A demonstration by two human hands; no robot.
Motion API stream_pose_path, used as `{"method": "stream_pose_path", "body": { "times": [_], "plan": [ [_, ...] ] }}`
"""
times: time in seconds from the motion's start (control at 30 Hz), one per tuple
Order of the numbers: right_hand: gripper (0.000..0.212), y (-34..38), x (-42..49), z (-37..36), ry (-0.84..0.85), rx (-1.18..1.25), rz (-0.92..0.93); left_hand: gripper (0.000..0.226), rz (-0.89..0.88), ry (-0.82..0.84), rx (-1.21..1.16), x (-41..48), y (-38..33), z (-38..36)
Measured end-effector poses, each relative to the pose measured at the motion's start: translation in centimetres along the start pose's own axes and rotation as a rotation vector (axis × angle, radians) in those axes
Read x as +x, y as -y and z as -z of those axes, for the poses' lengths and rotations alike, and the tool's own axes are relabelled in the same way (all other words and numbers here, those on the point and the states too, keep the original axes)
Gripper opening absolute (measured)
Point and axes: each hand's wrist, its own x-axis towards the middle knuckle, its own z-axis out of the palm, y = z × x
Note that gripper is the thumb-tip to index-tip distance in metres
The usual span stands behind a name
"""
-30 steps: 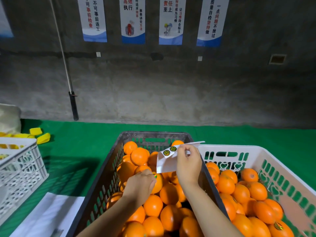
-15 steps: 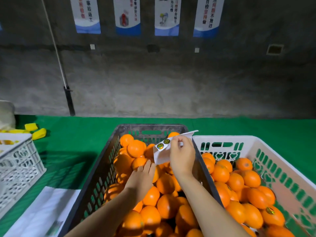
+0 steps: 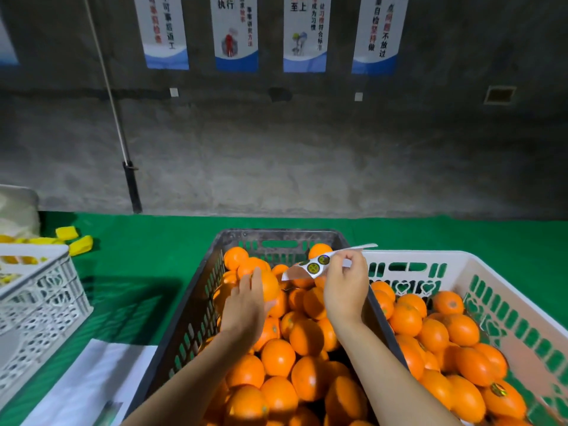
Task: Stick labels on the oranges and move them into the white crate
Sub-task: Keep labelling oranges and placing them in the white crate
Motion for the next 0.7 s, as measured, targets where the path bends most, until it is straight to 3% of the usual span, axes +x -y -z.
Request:
{"method": "stream_pose_path", "body": {
  "times": [0.17,0.27,0.33,0.43,0.5,0.6,0.7],
  "plan": [
    [0.015,-0.3,-0.5,-0.3,0.094,0.001,-0.058,0.086,0.221,-0.223,-0.457,0.4,0.7,3.4],
    [0.017,-0.2,-0.8,-0.3,0.165,-0.015,-0.016,0.085,0.142,-0.323,-0.572,0.6,-0.4,4.5],
    [0.019,0.0,-1.2,-0.4,0.299,-0.057,0.027,0.084,0.066,-0.314,-0.643,0.4,-1.7,4.8],
    [0.033,0.4,-1.3,-0.5,0.496,-0.11,-0.064,0.082,0.051,-0.273,-0.805,-0.4,-3.7,5.1],
    [0.038,1.0,-1.1,-0.6,0.566,-0.029,-0.276,0.082,0.007,-0.306,-0.764,-0.4,-4.2,5.3],
    [0.031,1.6,-0.9,-0.7,0.626,0.318,-0.688,0.081,-0.107,-0.376,-0.593,-0.3,-3.7,5.5],
    [0.058,1.2,-1.3,-0.8,0.784,0.358,-0.615,0.076,-0.187,-0.362,-0.465,-0.4,-3.1,5.5]
  ]
}}
